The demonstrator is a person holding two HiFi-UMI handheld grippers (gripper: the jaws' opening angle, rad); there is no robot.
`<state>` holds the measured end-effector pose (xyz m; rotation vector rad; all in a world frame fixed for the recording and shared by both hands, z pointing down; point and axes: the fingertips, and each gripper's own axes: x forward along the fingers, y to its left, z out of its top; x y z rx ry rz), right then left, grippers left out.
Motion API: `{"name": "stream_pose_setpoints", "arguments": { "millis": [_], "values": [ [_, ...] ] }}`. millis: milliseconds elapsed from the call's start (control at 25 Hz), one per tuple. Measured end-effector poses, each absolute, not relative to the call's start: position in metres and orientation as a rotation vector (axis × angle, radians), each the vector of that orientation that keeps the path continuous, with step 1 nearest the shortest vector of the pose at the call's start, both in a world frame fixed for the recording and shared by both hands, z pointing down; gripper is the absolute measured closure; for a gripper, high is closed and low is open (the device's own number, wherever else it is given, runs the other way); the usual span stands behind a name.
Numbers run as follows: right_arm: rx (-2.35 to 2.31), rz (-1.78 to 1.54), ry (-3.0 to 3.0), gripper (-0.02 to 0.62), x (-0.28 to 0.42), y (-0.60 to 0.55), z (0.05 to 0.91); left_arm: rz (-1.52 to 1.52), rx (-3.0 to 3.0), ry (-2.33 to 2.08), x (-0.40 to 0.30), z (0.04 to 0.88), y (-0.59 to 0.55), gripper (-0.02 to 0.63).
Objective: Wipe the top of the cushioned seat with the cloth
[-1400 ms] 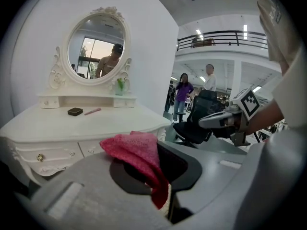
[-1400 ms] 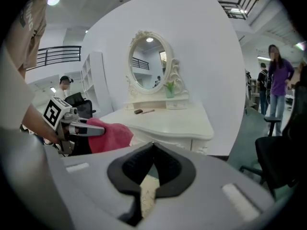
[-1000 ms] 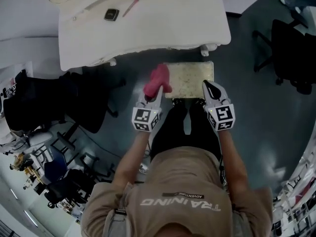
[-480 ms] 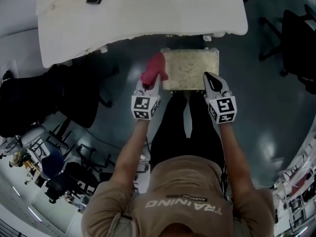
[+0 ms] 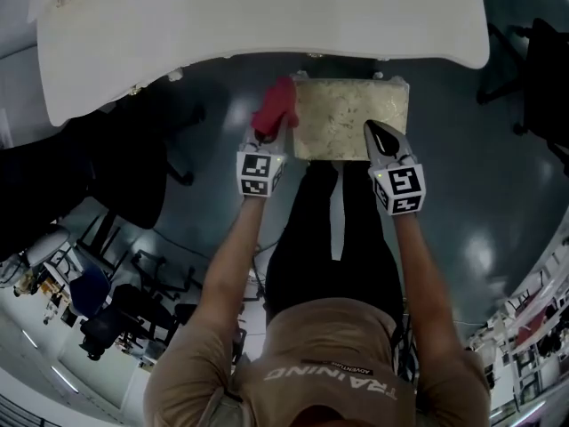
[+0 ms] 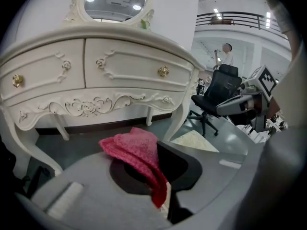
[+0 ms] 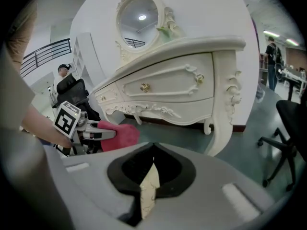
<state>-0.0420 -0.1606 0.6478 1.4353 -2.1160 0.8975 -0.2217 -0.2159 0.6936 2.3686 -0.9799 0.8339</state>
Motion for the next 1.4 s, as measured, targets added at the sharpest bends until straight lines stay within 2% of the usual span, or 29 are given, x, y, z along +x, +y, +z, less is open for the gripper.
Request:
{"name": "stream_pose_setpoints", "arguments": {
  "millis": [520,920,1400],
  "values": [
    [1.367,0.932,-2.104,0.594,-0.082,-0.168,0.723,0.899,2.294,-0.942,-0.243,0.791,-0.235,0.568],
    [1.357,0.946,-2.108,0.594,-0.077,-0.172,0.748,0.947,2.219,-0.95,-0.249,0.829,-0.237,0.568],
    [1.417,0.974,-2.087,0.594,-0.029,-0.142,0.752,0.986,2.233,-0.957,-0.193,0.843,-0.24,0.568]
  ]
}}
